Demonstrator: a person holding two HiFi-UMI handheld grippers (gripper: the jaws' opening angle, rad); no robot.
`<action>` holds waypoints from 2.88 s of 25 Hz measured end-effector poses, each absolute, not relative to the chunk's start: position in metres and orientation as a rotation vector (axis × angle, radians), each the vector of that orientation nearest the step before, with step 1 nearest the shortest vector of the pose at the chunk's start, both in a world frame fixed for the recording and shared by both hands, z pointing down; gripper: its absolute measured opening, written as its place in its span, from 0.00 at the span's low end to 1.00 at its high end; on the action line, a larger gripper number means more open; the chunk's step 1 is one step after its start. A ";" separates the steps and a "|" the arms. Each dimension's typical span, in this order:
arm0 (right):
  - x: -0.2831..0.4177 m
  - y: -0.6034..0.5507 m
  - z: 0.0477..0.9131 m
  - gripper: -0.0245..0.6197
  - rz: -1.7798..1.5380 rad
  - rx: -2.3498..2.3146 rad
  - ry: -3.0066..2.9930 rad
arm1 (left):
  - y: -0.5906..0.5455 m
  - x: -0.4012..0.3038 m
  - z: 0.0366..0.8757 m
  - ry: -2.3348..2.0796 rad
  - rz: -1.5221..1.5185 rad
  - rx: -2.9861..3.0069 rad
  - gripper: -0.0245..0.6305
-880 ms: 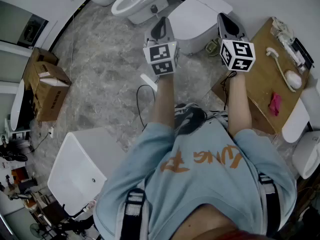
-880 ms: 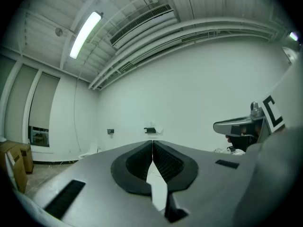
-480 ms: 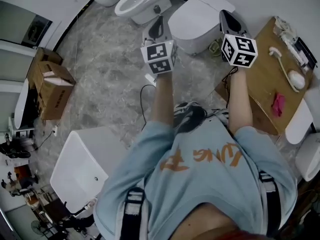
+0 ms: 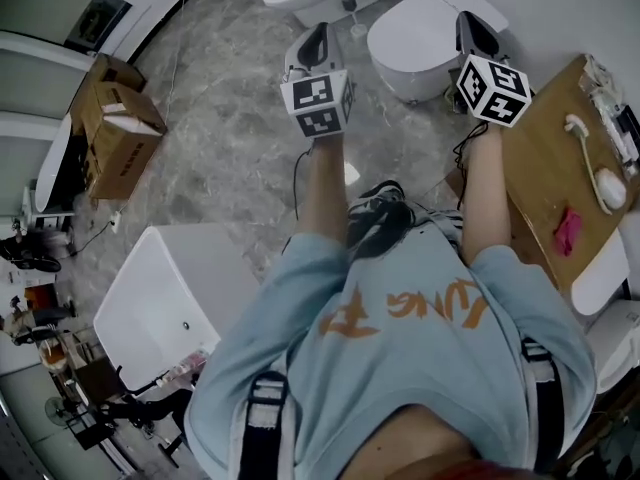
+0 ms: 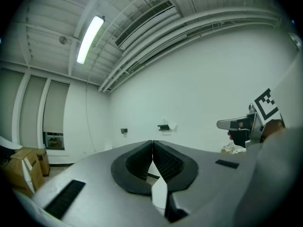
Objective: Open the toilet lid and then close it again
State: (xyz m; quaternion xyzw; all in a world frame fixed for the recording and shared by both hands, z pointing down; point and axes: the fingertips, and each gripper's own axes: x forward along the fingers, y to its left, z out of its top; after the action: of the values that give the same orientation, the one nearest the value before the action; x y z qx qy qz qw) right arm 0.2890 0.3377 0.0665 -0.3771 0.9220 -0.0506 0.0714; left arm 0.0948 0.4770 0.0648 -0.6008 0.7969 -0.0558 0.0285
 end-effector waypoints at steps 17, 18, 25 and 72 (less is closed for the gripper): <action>0.179 0.225 0.084 0.06 -0.059 -1.072 2.870 | 0.361 -0.019 0.088 2.513 -0.077 -1.848 0.08; 0.166 0.212 0.089 0.06 -0.054 -1.067 2.881 | 0.347 -0.031 0.093 2.522 -0.063 -1.850 0.08; 0.075 0.109 0.134 0.06 -0.163 -1.090 2.933 | 0.230 -0.113 0.134 2.527 -0.185 -1.943 0.08; -0.008 0.014 0.625 0.12 -0.881 -1.555 3.463 | 0.020 -0.095 0.624 1.498 -1.271 -3.016 0.08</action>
State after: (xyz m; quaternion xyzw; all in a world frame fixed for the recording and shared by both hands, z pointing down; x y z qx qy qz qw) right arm -0.0083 0.0142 0.6248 -0.3708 0.8261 -0.2100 -0.3689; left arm -0.0950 0.0204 0.6240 -0.8159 0.4054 -0.3440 -0.2271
